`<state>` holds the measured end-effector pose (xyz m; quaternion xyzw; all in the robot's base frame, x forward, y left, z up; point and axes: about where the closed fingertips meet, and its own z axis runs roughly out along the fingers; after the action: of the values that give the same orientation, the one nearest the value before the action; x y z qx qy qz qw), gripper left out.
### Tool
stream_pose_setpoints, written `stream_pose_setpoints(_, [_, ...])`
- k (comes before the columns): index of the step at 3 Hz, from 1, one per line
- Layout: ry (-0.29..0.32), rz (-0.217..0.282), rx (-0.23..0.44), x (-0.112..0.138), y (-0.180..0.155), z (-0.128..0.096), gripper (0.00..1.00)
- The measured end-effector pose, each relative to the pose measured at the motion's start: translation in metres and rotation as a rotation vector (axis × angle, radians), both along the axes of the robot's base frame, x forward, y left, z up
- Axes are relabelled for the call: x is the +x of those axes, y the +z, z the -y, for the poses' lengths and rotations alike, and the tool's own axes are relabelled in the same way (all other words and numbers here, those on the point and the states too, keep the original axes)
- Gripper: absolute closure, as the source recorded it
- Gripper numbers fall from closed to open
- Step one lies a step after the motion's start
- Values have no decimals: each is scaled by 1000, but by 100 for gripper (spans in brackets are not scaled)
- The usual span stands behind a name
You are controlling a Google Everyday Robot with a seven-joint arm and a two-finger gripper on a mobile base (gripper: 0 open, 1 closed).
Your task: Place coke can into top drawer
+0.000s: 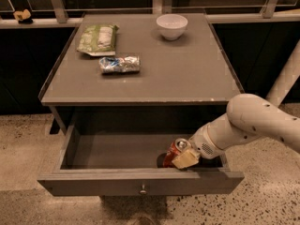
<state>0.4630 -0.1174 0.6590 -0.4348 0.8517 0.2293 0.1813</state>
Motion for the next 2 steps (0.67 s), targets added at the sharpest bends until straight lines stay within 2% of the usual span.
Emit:
stream_pose_setpoints(1, [0,0,0,0,0,0,81])
stream_pose_setpoints(2, [0,0,0,0,0,0,58])
